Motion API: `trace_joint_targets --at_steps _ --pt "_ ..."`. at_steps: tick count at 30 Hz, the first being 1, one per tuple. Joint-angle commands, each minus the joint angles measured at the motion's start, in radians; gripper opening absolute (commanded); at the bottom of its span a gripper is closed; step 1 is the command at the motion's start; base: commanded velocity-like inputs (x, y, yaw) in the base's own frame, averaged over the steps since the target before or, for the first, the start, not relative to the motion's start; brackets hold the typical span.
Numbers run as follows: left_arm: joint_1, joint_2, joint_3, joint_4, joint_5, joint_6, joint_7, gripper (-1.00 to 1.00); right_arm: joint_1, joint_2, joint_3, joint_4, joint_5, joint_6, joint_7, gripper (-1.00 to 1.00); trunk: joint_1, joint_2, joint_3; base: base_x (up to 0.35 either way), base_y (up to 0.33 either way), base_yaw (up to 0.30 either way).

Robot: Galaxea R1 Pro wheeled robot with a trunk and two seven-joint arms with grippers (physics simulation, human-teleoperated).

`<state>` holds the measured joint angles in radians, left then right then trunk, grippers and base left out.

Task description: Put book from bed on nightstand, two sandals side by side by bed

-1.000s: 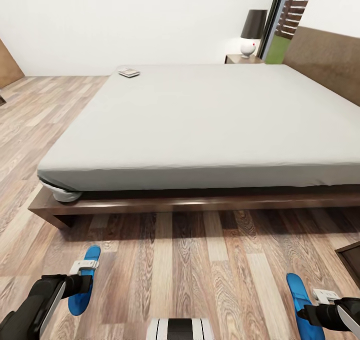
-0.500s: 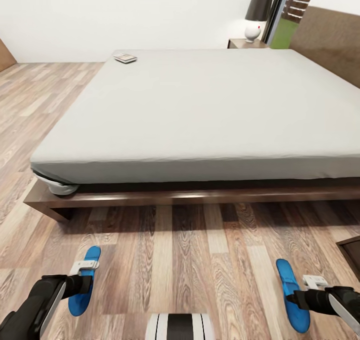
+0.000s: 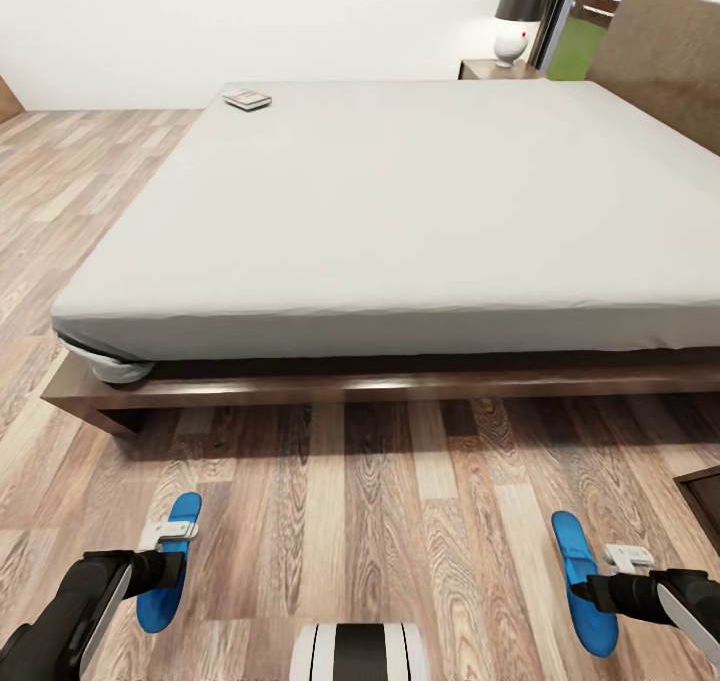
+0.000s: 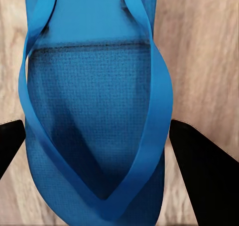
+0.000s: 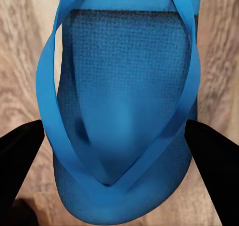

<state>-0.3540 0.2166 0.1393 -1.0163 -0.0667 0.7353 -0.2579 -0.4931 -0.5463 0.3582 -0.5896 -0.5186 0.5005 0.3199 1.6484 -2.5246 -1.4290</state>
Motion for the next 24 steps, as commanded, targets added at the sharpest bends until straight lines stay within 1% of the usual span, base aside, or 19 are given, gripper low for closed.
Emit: trace_joint_targets --at_steps 1,5,10,12,14,15,17,18,19,21,24 --pt "0.0 0.0 0.002 -0.001 -0.007 0.004 -0.008 -1.0 -0.001 -0.001 0.004 -0.001 -0.004 0.003 0.001 -1.0 0.0 -0.001 -0.005 0.0 0.0 0.0" --pt "0.0 -0.001 0.001 -0.001 -0.007 0.004 -0.008 -1.0 0.0 -0.001 0.005 -0.001 -0.004 0.003 0.001 -1.0 0.002 -0.002 -0.02 0.0 0.0 0.0" --pt "0.0 -0.011 0.001 -0.001 -0.007 0.003 -0.008 -1.0 -0.001 -0.001 0.003 0.003 -0.005 0.003 -0.001 -1.0 0.004 -0.003 -0.039 0.0 0.0 0.0" --pt "0.0 -0.012 0.001 -0.001 -0.007 0.003 -0.008 -1.0 -0.001 -0.005 0.001 0.006 -0.005 0.003 0.001 -1.0 0.005 -0.003 -0.047 0.0 0.0 0.0" --pt "0.0 -0.013 0.0 -0.001 -0.007 0.003 -0.008 -1.0 -0.001 -0.05 -0.004 0.013 -0.007 0.003 0.003 -1.0 0.006 -0.004 -0.055 0.0 0.0 0.0" --pt "0.0 -0.015 0.0 -0.001 -0.006 0.003 -0.008 -1.0 -0.001 -0.091 -0.006 0.008 -0.01 0.003 0.006 -1.0 0.007 -0.004 -0.059 0.0 0.0 0.0" --pt "0.0 -0.025 0.0 -0.002 -0.007 0.003 -0.008 -1.0 -0.001 -0.149 -0.006 -0.006 -0.014 0.005 0.009 -1.0 0.007 -0.004 -0.067 0.0 0.0 0.0" --pt "0.0 -0.029 0.0 -0.002 -0.007 0.003 -0.008 -1.0 -0.001 -0.177 -0.006 -0.022 -0.015 0.007 0.01 -1.0 0.007 -0.004 -0.067 0.0 0.0 0.0" --pt "0.0 -0.033 -0.002 -0.002 -0.007 0.003 -0.008 -1.0 -0.001 -0.208 -0.006 -0.058 -0.016 0.01 0.011 -1.0 0.007 -0.004 -0.067 0.0 0.0 0.0" --pt "0.0 -0.035 -0.002 -0.002 -0.007 0.003 -0.008 -1.0 -0.001 -0.232 -0.005 -0.113 -0.015 0.014 0.011 -1.0 0.007 -0.004 -0.067 0.0 0.0 0.0" --pt "0.0 -0.037 -0.003 -0.002 -0.007 0.003 -0.008 -1.0 -0.001 -0.241 -0.005 -0.153 -0.015 0.016 0.011 -1.0 0.009 -0.005 -0.078 0.0 0.0 0.0"
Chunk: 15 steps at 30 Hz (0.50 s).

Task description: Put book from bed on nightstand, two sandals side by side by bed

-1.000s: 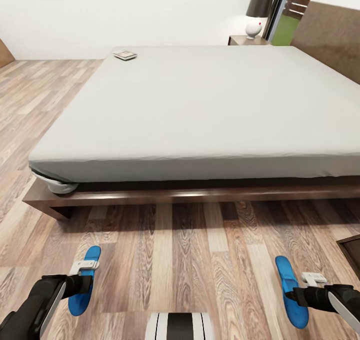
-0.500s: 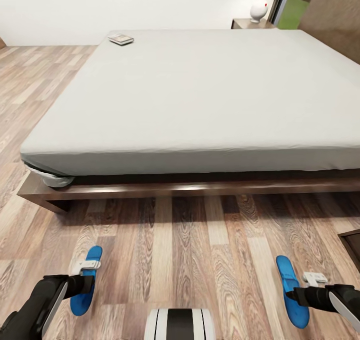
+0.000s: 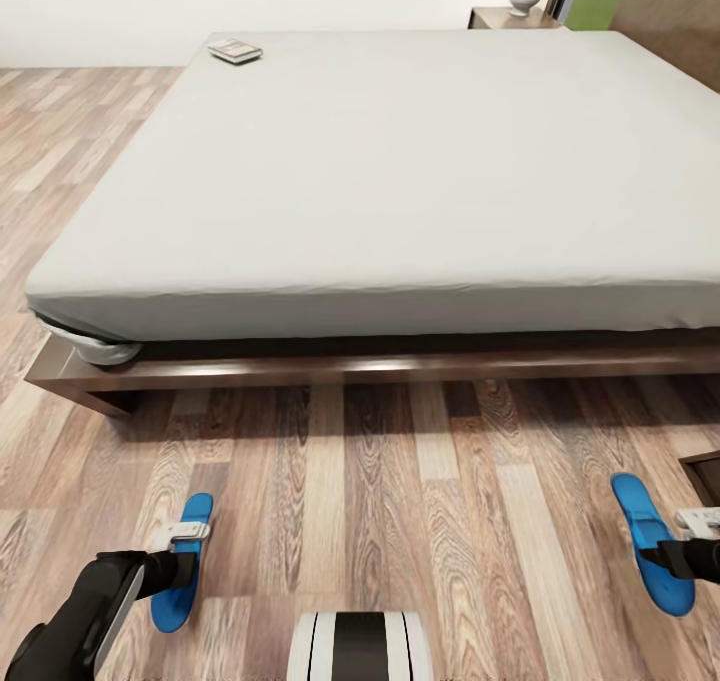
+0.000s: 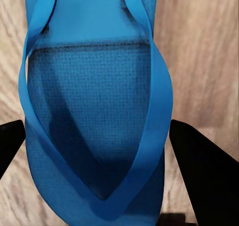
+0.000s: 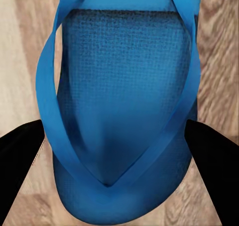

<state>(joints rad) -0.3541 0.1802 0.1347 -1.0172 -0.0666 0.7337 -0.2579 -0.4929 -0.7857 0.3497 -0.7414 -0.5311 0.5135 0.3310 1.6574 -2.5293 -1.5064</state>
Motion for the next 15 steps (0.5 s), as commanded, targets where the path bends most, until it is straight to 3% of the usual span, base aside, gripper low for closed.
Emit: trace_joint_targets --at_steps 1,11,15 --pt "0.0 0.0 0.002 -0.001 -0.008 0.004 -0.008 -1.0 -0.001 -0.002 0.005 -0.012 -0.003 0.003 0.0 -1.0 0.0 -0.001 -0.005 0.0 0.0 0.0" --pt "0.0 0.0 0.002 -0.001 -0.012 0.004 -0.008 -1.0 -0.001 -0.003 0.015 -0.023 -0.002 0.002 0.0 -1.0 0.005 -0.003 -0.043 0.0 0.0 0.0" --pt "0.0 0.001 0.005 -0.005 -0.013 0.001 -0.008 -1.0 -0.001 -0.002 0.016 -0.021 0.001 0.002 -0.001 -1.0 0.005 -0.003 -0.043 0.0 0.0 0.0"
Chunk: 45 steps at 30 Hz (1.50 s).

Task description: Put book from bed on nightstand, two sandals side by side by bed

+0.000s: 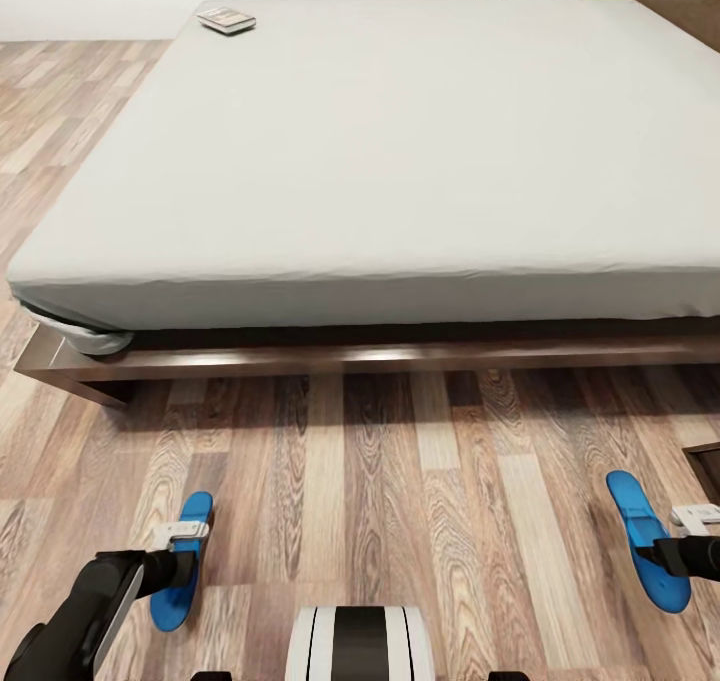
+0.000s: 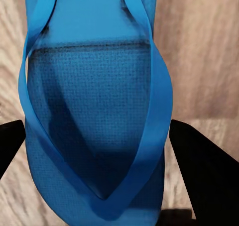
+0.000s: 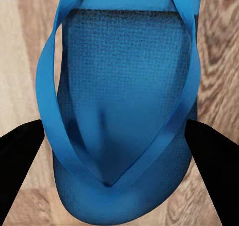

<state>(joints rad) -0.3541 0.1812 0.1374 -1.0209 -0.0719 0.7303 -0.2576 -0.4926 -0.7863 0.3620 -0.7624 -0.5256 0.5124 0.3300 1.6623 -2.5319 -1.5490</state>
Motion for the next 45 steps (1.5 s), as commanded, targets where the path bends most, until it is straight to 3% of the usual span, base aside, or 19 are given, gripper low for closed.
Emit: trace_joint_targets --at_steps 1,5,10,26,45 --pt "0.0 0.0 0.003 -0.002 -0.008 -0.006 -0.008 -1.0 -0.001 -0.001 0.004 0.0 -0.004 0.003 0.0 -1.0 0.0 0.0 -0.001 0.0 0.0 0.0" --pt "0.0 0.0 0.007 -0.001 -0.007 -0.106 0.007 -1.0 -0.001 -0.001 0.005 0.0 -0.004 0.003 0.0 -1.0 0.0 0.0 -0.001 0.0 0.0 0.0" --pt "0.0 0.0 0.006 0.002 -0.004 -0.166 0.111 -1.0 -0.001 -0.001 0.005 0.0 -0.004 0.003 0.0 -1.0 0.0 0.0 -0.001 0.0 0.0 0.0" --pt "0.0 0.0 0.006 0.004 -0.004 -0.176 0.14 -1.0 -0.001 0.001 0.005 0.0 -0.003 0.003 0.0 -1.0 0.0 0.0 -0.001 0.002 0.112 0.0" --pt "0.0 0.0 0.007 0.004 -0.003 -0.177 0.141 -1.0 0.0 0.002 0.005 0.0 -0.005 0.003 0.0 -1.0 0.0 0.0 -0.001 0.17 0.071 0.0"
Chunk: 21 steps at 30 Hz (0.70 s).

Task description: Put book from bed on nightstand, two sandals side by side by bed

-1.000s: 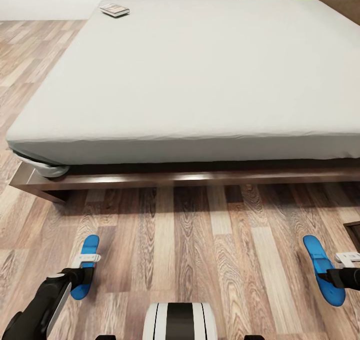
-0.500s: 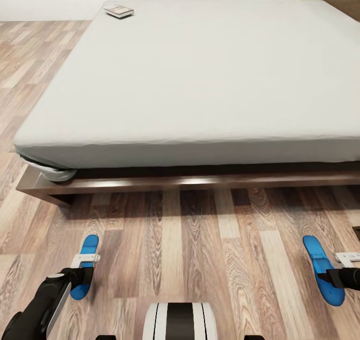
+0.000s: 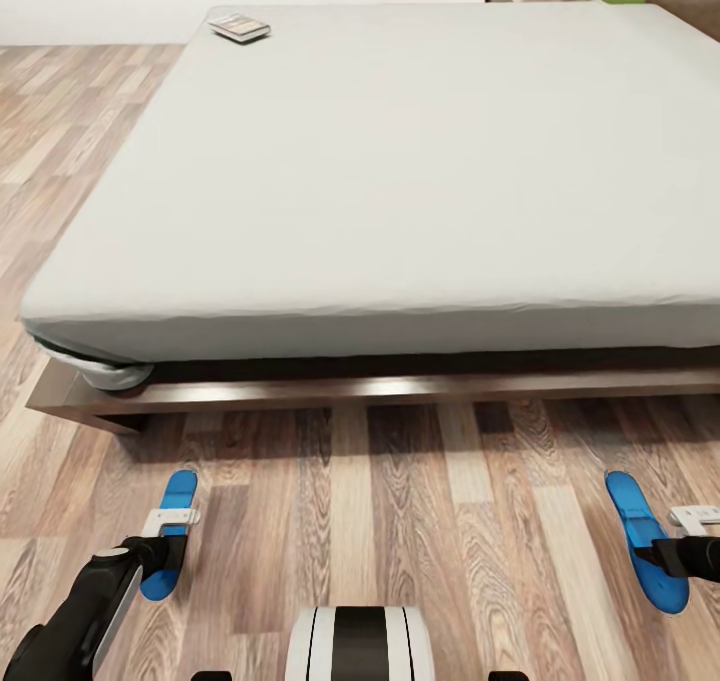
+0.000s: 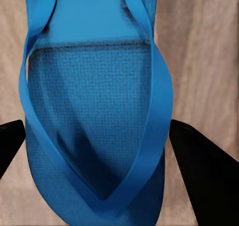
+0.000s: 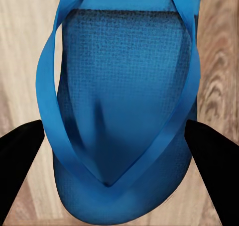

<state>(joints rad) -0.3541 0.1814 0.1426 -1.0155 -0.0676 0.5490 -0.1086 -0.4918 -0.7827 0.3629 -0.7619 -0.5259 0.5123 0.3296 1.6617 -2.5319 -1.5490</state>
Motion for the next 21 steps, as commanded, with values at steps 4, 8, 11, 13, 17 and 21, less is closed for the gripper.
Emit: trace_joint_targets --at_steps 4,8,11,13,17,21 --pt "0.0 0.0 0.002 -0.001 -0.008 0.005 -0.008 -1.0 -0.002 -0.001 0.004 0.0 -0.005 0.003 0.0 -1.0 0.0 0.0 -0.001 0.26 0.0 0.0" --pt "0.0 0.0 0.002 -0.001 -0.008 0.005 -0.008 -1.0 -0.001 -0.001 0.004 0.0 -0.005 0.003 0.0 -1.0 0.0 0.0 -0.001 0.048 0.0 0.0" --pt "0.0 0.0 0.002 -0.001 -0.008 0.005 -0.008 -1.0 -0.001 -0.001 0.004 0.0 -0.005 0.003 0.0 -1.0 0.0 0.0 -0.001 0.08 0.026 0.0" --pt "0.0 -0.001 0.002 -0.001 -0.008 0.005 -0.008 -1.0 -0.002 -0.001 0.004 0.0 -0.005 0.003 0.0 -1.0 0.0 0.0 -0.001 0.214 0.055 0.0" --pt "0.0 0.0 0.002 -0.001 -0.008 0.005 -0.008 -1.0 -0.001 -0.001 0.004 0.0 -0.005 0.003 0.0 -1.0 0.0 0.0 -0.001 0.193 0.016 0.0" --pt "0.0 -0.001 0.001 -0.001 -0.008 0.005 -0.008 -1.0 -0.001 -0.001 0.004 0.0 -0.005 0.003 0.0 -1.0 0.0 0.0 -0.001 0.056 0.002 0.0"
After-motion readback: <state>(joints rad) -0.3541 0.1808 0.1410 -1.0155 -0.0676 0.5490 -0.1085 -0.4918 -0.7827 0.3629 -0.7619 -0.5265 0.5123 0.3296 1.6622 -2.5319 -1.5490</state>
